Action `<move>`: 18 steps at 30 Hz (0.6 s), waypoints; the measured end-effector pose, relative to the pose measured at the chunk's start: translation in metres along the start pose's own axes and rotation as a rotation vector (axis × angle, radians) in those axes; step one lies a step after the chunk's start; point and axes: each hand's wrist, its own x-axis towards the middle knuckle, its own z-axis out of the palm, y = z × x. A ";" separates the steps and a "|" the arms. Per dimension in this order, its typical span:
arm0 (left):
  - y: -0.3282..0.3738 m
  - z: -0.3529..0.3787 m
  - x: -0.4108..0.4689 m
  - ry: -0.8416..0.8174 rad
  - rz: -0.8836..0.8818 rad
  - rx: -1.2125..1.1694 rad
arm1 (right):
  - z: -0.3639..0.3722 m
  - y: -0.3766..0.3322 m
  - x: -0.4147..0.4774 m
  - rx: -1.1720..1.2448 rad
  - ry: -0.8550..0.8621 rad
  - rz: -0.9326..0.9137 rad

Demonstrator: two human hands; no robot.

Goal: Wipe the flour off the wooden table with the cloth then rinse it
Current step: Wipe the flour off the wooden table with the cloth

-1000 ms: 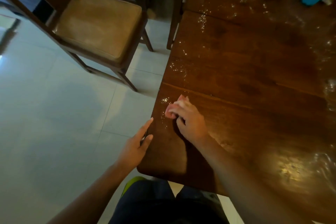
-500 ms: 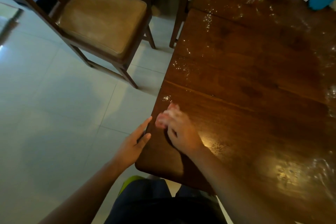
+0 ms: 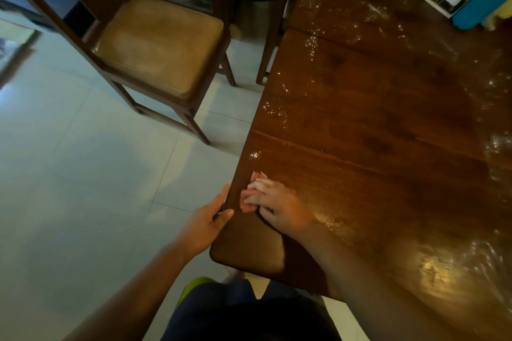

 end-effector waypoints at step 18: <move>-0.004 0.005 0.004 0.029 -0.065 0.031 | -0.027 0.037 0.027 0.030 0.184 0.224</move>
